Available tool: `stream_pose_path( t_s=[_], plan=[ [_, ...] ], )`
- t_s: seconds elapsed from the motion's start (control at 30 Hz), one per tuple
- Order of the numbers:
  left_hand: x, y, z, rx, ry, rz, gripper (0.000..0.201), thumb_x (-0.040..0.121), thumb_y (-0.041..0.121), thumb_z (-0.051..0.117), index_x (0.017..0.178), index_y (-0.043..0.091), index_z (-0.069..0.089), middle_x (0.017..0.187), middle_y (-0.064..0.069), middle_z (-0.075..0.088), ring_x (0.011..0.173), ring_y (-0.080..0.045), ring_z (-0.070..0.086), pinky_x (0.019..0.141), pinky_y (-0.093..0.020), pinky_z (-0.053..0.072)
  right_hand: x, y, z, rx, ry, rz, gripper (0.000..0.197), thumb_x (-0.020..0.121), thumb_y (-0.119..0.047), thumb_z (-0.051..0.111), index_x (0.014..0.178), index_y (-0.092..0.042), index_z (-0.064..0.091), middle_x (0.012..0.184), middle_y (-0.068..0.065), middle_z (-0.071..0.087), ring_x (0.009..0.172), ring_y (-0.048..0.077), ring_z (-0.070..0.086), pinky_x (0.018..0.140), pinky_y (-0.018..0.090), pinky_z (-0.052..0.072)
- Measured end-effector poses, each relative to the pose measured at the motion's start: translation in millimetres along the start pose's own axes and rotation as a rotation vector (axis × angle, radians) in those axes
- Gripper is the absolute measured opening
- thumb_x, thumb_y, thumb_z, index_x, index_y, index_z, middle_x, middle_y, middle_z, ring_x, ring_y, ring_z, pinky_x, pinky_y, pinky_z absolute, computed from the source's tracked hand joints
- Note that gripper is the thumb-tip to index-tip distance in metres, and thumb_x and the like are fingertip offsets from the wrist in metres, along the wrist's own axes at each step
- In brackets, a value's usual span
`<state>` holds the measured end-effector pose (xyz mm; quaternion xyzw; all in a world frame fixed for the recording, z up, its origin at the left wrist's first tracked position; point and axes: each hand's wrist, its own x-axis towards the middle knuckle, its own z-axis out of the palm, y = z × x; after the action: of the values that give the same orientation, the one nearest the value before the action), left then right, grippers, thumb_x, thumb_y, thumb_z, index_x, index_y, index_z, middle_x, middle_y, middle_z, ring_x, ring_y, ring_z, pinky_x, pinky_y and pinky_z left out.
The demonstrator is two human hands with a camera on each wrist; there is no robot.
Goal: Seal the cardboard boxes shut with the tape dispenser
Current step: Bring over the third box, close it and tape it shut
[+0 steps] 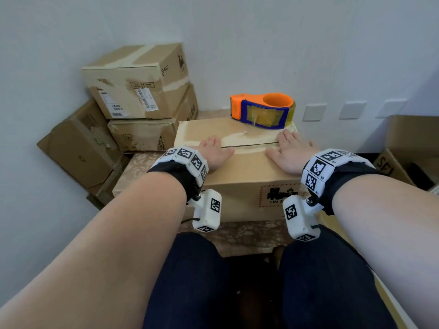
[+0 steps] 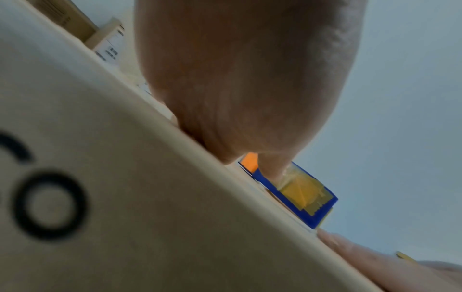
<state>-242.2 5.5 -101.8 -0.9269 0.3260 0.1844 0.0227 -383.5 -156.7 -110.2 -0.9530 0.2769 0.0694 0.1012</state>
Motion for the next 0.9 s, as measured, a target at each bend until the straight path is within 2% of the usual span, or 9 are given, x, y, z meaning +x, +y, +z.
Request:
stream_pose_path(
  t_s=[0.2, 0.3, 0.4, 0.43, 0.5, 0.57, 0.67, 0.77, 0.9],
  plan=[
    [-6.6, -44.0, -0.9, -0.039, 0.069, -0.124, 0.074, 0.099, 0.053, 0.019, 0.151, 0.002, 0.003, 0.160, -0.012, -0.002, 0.147, -0.029, 0.004, 0.117, -0.049, 0.012, -1.3, -4.0, 0.4, -0.001, 0.019, 0.097, 0.077, 0.097, -0.059, 0.019, 0.154, -0.010, 0.003, 0.162, 0.005, -0.004, 0.149, 0.021, 0.000, 0.117, 0.049, 0.006],
    [-13.1, -55.6, -6.0, -0.136, 0.078, -0.219, 0.073, 0.099, 0.051, 0.022, 0.150, 0.001, 0.006, 0.159, -0.017, -0.004, 0.145, -0.034, 0.011, 0.115, -0.051, 0.017, 0.2, -5.3, 0.9, 0.002, 0.021, 0.115, 0.079, 0.096, -0.060, 0.019, 0.154, -0.009, 0.002, 0.162, 0.006, -0.004, 0.149, 0.023, 0.000, 0.117, 0.049, 0.007],
    [-16.9, -65.1, -10.8, -0.328, 0.114, -0.212, 0.052, 0.101, 0.026, 0.028, 0.148, 0.006, 0.016, 0.154, -0.024, 0.016, 0.136, -0.039, 0.029, 0.110, -0.047, 0.031, 1.3, -6.9, 1.7, -0.001, 0.028, 0.125, 0.080, 0.095, -0.061, 0.019, 0.154, -0.008, 0.003, 0.162, 0.007, -0.002, 0.148, 0.025, 0.001, 0.118, 0.049, 0.008],
    [-15.4, -71.2, -11.4, -0.403, 0.097, -0.206, 0.050, 0.101, 0.025, 0.028, 0.147, 0.006, 0.023, 0.151, -0.022, 0.026, 0.134, -0.038, 0.035, 0.109, -0.044, 0.033, 1.3, -9.0, 2.2, 0.000, 0.030, 0.133, 0.081, 0.095, -0.062, 0.019, 0.154, -0.008, 0.002, 0.162, 0.007, -0.002, 0.148, 0.025, 0.000, 0.118, 0.048, 0.008],
    [-16.1, -80.9, -12.1, -0.683, 0.022, -0.195, 0.071, 0.090, 0.055, 0.041, 0.142, 0.007, 0.038, 0.144, -0.016, 0.044, 0.126, -0.033, 0.048, 0.108, -0.044, 0.036, 0.4, -13.6, 3.0, -0.001, 0.033, 0.152, 0.083, 0.094, -0.063, 0.018, 0.154, -0.008, 0.002, 0.162, 0.009, -0.003, 0.148, 0.025, -0.001, 0.118, 0.048, 0.006],
    [-4.9, -95.2, -7.5, -0.879, 0.021, -0.218, 0.103, 0.060, 0.078, 0.049, 0.139, 0.011, 0.044, 0.137, -0.009, 0.054, 0.119, -0.029, 0.056, 0.105, -0.046, 0.040, 0.4, -21.9, 3.9, -0.023, 0.029, 0.160, 0.085, 0.093, -0.065, 0.018, 0.154, -0.007, 0.001, 0.162, 0.009, -0.003, 0.149, 0.025, -0.001, 0.118, 0.048, 0.005],
    [12.0, -111.7, 2.0, -1.005, 0.069, -0.187, 0.110, 0.053, 0.080, 0.051, 0.140, 0.013, 0.043, 0.139, -0.007, 0.052, 0.124, -0.028, 0.053, 0.106, -0.047, 0.039, -0.1, -39.8, 4.9, -0.043, 0.019, 0.136, 0.087, 0.092, -0.067, 0.018, 0.153, -0.007, 0.002, 0.162, 0.010, -0.002, 0.148, 0.026, -0.001, 0.119, 0.047, 0.005],
    [12.9, -116.4, 4.9, -1.105, 0.013, -0.157, 0.115, 0.047, 0.080, 0.053, 0.143, 0.020, 0.039, 0.142, -0.005, 0.049, 0.124, -0.025, 0.053, 0.106, -0.046, 0.040, -0.1, -65.5, 6.6, -0.040, -0.008, 0.070, 0.086, 0.093, -0.066, 0.019, 0.154, -0.008, 0.002, 0.162, 0.009, -0.004, 0.148, 0.025, -0.004, 0.119, 0.047, 0.004],
    [-4.5, -114.0, -0.9, -1.213, -0.040, -0.136, 0.094, 0.068, 0.070, 0.050, 0.143, 0.016, 0.036, 0.126, -0.003, 0.063, 0.111, -0.020, 0.063, 0.102, -0.042, 0.044, 1.8, -98.4, 5.5, -0.027, -0.063, 0.003, 0.087, 0.093, -0.067, 0.020, 0.154, -0.008, -0.004, 0.161, 0.008, -0.010, 0.148, 0.024, -0.008, 0.119, 0.046, 0.002]
  ],
)
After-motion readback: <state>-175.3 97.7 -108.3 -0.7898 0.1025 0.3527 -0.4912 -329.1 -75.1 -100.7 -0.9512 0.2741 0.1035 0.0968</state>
